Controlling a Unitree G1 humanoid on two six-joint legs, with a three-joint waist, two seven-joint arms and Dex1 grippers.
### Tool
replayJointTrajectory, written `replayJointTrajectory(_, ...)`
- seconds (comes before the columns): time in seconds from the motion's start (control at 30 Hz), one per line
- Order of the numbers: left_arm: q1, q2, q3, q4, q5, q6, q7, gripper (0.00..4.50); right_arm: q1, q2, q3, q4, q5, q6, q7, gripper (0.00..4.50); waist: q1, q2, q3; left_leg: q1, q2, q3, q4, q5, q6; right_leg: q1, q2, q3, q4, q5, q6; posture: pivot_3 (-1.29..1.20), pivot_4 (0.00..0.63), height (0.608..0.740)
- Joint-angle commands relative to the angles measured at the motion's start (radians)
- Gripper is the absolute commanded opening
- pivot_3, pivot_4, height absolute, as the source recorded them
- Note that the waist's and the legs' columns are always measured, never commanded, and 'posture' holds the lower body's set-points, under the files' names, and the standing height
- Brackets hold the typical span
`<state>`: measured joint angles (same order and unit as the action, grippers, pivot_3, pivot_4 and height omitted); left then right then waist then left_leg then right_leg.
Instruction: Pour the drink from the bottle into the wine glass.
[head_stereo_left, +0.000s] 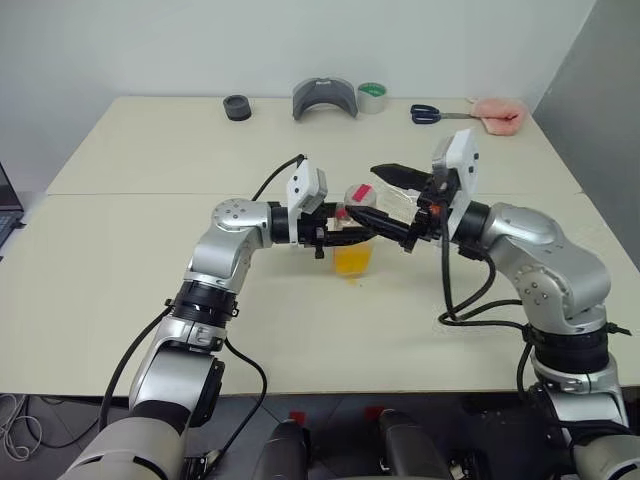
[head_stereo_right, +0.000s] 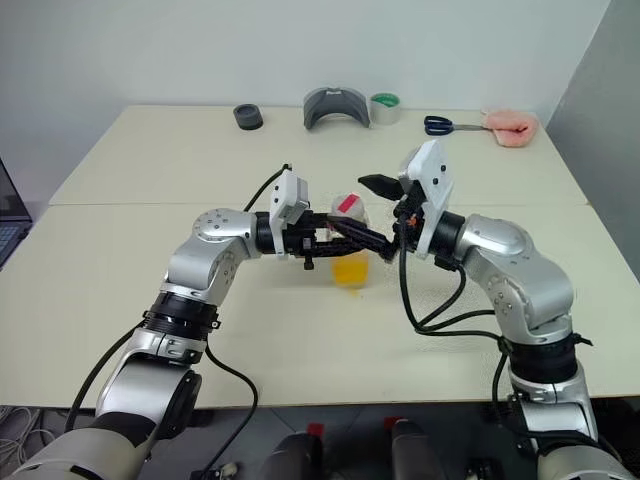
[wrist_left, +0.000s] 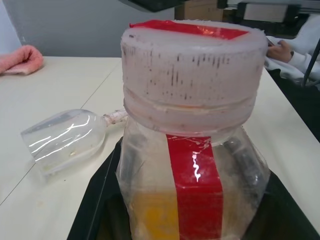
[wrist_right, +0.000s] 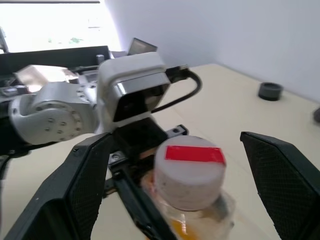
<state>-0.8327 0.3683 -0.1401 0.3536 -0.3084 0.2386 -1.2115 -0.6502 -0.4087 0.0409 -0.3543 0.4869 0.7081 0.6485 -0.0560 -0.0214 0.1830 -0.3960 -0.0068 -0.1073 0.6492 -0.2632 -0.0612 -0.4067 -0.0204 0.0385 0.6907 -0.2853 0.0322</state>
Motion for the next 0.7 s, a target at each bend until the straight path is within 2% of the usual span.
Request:
replayJointTrajectory(0.03,-0.037,0.002,0.021,-0.022,-0.014,-0.009,-0.005,1.8,-0.011,0.007,0.019,-0.025,-0.05,-0.058,-0.037,4.31,0.0,0.0,0.0,0.0,0.0,0.0,0.0,0.0,0.0,0.0,0.0,0.0,0.0,0.0,0.0,0.0,0.15,0.74)
replayJointTrajectory(0.37,-0.036,0.001,0.017,-0.025,-0.013,-0.008,-0.006,1.8,-0.001,-0.003,0.033,-0.001,-0.115,-0.1,-0.053,4.31,0.0,0.0,0.0,0.0,0.0,0.0,0.0,0.0,0.0,0.0,0.0,0.0,0.0,0.0,0.0,0.0,0.15,0.74)
replayJointTrajectory(0.7,-0.033,0.002,0.017,-0.025,-0.012,-0.009,-0.008,1.8,0.031,-0.036,-0.002,-0.023,-0.101,-0.077,-0.051,4.31,0.0,0.0,0.0,0.0,0.0,0.0,0.0,0.0,0.0,0.0,0.0,0.0,0.0,0.0,0.0,0.0,0.15,0.74)
